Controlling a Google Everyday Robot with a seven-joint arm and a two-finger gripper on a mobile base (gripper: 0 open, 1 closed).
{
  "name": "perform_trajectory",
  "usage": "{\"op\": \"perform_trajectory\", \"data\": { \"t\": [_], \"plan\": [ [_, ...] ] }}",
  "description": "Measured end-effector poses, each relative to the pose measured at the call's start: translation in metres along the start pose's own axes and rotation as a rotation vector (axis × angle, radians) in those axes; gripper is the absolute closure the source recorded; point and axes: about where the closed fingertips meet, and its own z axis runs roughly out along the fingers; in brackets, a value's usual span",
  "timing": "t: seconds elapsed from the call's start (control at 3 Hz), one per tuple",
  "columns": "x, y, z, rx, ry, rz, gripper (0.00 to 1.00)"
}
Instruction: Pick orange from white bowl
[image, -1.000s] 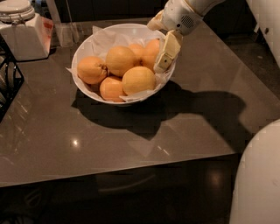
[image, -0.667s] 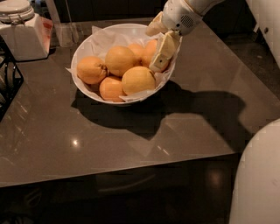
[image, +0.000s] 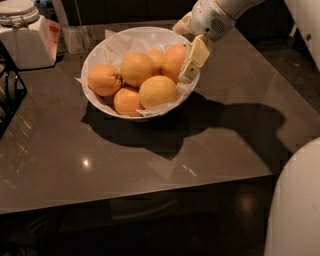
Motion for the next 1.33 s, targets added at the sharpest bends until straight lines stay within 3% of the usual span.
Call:
{"op": "perform_trajectory", "data": {
  "t": [0.67, 1.0, 1.33],
  "plan": [
    [0.0128, -0.0029, 0.0044, 0.004, -0.029, 0.024, 0.05],
    [0.0134, -0.0042, 0.0064, 0.004, -0.037, 0.026, 0.18],
    [0.0146, -0.0051, 0.0087, 0.002, -0.042, 0.030, 0.19]
  ]
}}
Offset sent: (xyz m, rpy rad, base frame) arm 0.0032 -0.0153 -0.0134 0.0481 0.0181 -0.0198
